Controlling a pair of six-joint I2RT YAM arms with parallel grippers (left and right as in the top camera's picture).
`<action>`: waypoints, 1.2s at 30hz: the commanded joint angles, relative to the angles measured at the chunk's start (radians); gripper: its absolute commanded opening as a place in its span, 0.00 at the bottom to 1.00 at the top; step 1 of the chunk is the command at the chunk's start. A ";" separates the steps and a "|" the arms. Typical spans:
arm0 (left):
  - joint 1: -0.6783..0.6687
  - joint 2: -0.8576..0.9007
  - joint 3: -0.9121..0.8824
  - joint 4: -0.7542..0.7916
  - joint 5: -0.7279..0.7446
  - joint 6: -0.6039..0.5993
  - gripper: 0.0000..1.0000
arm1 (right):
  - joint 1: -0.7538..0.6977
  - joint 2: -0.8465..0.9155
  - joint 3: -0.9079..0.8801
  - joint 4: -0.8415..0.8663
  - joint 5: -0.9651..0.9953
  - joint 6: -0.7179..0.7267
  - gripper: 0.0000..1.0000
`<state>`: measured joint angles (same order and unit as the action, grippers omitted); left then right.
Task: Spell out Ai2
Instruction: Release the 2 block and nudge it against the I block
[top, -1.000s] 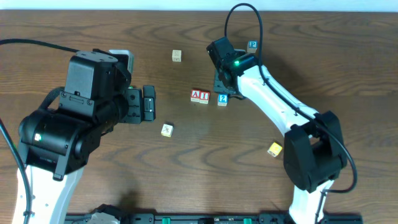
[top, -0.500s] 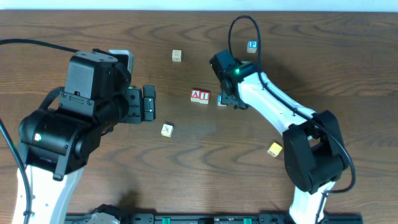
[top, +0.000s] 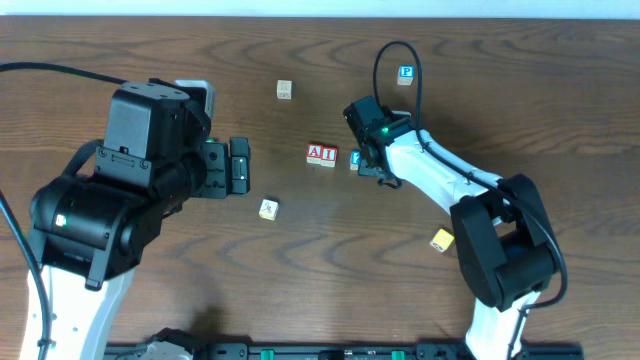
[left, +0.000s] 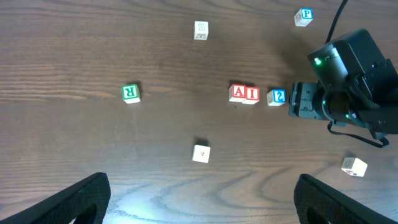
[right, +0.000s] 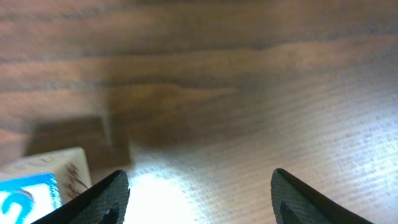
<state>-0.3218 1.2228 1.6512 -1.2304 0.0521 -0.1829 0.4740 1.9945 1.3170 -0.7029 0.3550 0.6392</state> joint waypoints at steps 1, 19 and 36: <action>0.001 0.000 0.020 -0.003 -0.011 0.000 0.95 | -0.009 -0.021 -0.005 0.012 0.006 0.010 0.72; 0.001 0.000 0.020 -0.003 -0.011 0.000 0.95 | -0.007 -0.021 -0.005 0.090 -0.092 0.009 0.70; 0.001 0.000 0.020 -0.003 -0.011 0.000 0.96 | -0.006 -0.021 -0.005 0.132 -0.113 -0.019 0.69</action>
<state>-0.3218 1.2232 1.6512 -1.2304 0.0521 -0.1829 0.4732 1.9942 1.3170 -0.5747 0.2565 0.6315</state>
